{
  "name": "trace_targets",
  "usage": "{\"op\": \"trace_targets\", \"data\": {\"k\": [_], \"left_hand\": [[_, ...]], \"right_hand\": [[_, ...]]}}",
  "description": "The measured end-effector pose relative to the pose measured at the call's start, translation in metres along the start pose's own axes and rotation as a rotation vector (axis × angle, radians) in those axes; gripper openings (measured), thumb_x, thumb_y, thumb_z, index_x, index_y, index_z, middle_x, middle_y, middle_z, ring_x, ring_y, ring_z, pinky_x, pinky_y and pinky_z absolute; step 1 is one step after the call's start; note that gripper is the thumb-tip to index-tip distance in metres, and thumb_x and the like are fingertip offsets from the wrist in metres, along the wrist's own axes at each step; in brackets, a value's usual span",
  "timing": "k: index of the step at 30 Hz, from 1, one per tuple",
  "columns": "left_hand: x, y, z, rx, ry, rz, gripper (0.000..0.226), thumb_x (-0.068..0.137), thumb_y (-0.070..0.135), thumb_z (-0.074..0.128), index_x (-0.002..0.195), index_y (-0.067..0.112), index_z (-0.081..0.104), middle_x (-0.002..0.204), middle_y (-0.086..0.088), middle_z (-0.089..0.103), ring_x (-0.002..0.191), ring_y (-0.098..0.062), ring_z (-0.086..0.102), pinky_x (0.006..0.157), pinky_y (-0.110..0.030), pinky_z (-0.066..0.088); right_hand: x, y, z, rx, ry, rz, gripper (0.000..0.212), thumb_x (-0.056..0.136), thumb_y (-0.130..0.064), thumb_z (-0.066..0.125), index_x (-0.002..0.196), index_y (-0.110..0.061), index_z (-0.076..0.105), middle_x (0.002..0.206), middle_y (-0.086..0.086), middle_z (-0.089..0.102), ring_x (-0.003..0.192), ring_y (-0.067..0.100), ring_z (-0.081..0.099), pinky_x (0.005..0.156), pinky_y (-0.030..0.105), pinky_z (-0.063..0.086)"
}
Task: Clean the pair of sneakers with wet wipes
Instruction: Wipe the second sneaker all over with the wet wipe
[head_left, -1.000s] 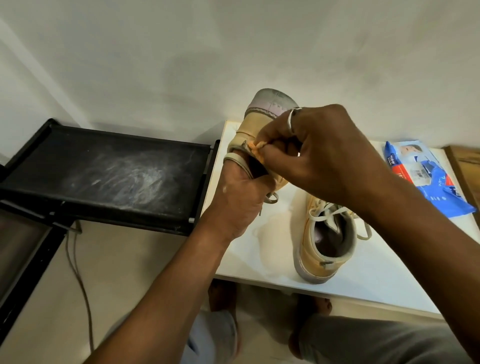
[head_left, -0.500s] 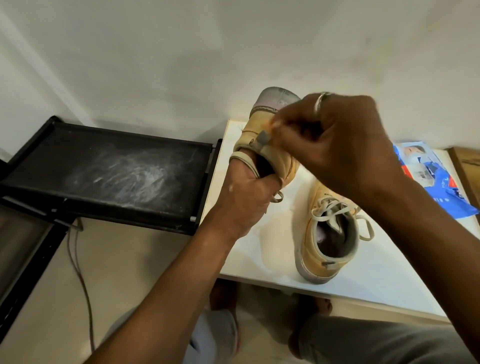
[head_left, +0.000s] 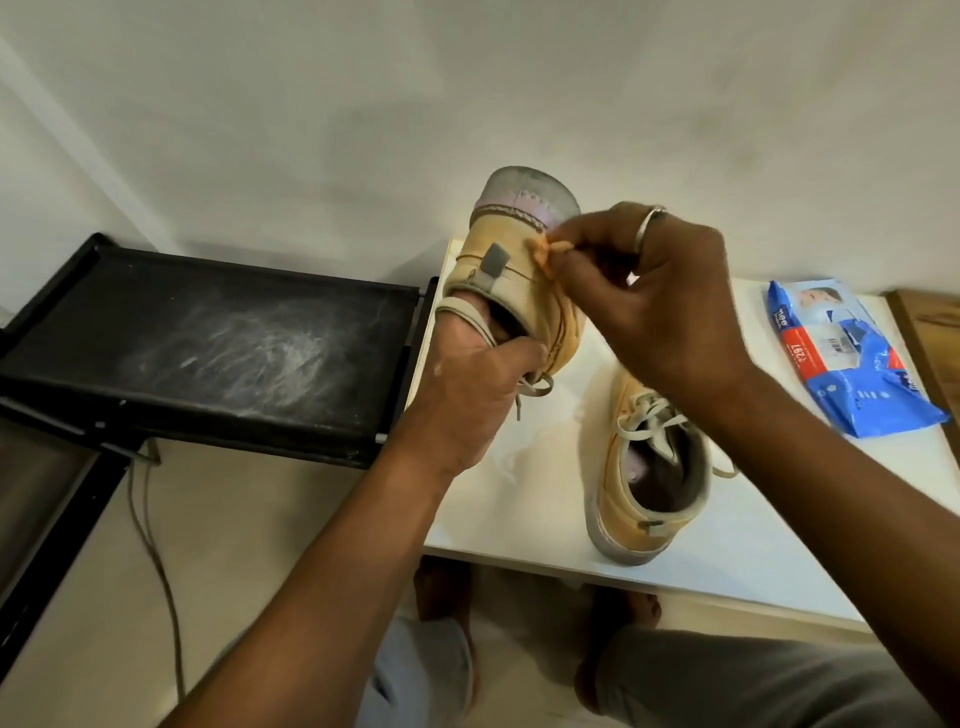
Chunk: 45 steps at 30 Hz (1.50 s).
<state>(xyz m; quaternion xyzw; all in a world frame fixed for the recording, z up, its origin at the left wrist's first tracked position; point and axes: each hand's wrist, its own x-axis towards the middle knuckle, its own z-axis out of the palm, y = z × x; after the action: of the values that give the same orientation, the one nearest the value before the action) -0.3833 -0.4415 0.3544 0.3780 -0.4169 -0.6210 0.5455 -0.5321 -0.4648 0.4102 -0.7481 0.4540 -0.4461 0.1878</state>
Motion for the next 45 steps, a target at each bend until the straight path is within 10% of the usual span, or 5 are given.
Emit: {"op": "trace_targets", "data": {"k": [5,11,18,31,45], "left_hand": [[-0.001,0.006,-0.006,-0.057,0.012,0.034,0.048,0.081,-0.012,0.052,0.129,-0.005,0.047,0.114,-0.021,0.06,0.102,-0.032,0.061,0.075,-0.034,0.052],[0.0,0.008,-0.006,-0.03,0.025,0.009,0.057,0.076,-0.009,0.055,0.13,0.008,0.05,0.126,-0.021,0.056,0.115,-0.034,0.058,0.095,-0.047,0.05],[-0.002,0.012,-0.019,0.02,0.057,-0.018,0.057,0.077,-0.005,0.059,0.132,0.005,0.048,0.123,-0.017,0.06,0.113,-0.033,0.06,0.088,-0.043,0.052],[-0.015,0.028,-0.004,1.124,0.065,-0.376,0.02,0.092,0.043,0.054,0.1,0.025,0.05,0.077,0.006,0.048,0.066,-0.013,0.048,0.053,-0.021,0.034],[-0.016,0.01,-0.014,1.193,-0.055,-0.344,0.053,0.091,0.048,0.054,0.138,0.036,0.032,0.114,0.012,0.036,0.098,-0.008,0.04,0.081,-0.028,0.036]], "right_hand": [[-0.011,-0.002,0.011,-0.005,-0.239,-0.087,0.01,0.087,-0.017,0.072,0.095,-0.014,0.076,0.084,-0.005,0.071,0.071,0.013,0.063,0.062,0.017,0.042],[-0.004,0.008,0.013,0.062,0.03,0.06,0.015,0.09,-0.024,0.07,0.1,-0.014,0.075,0.085,-0.005,0.071,0.072,0.012,0.064,0.062,0.03,0.053],[-0.012,0.009,0.021,0.053,-0.192,-0.022,0.012,0.088,-0.023,0.071,0.096,-0.015,0.076,0.085,-0.007,0.072,0.072,0.015,0.064,0.059,0.023,0.048],[-0.008,0.023,0.028,-0.001,-0.054,0.185,0.01,0.09,-0.027,0.068,0.097,-0.023,0.074,0.08,-0.015,0.068,0.071,0.004,0.06,0.06,0.008,0.041],[-0.015,0.02,0.037,0.085,-0.183,0.102,0.011,0.091,-0.022,0.067,0.099,-0.019,0.073,0.086,-0.016,0.065,0.078,0.01,0.06,0.063,0.01,0.039]]}}
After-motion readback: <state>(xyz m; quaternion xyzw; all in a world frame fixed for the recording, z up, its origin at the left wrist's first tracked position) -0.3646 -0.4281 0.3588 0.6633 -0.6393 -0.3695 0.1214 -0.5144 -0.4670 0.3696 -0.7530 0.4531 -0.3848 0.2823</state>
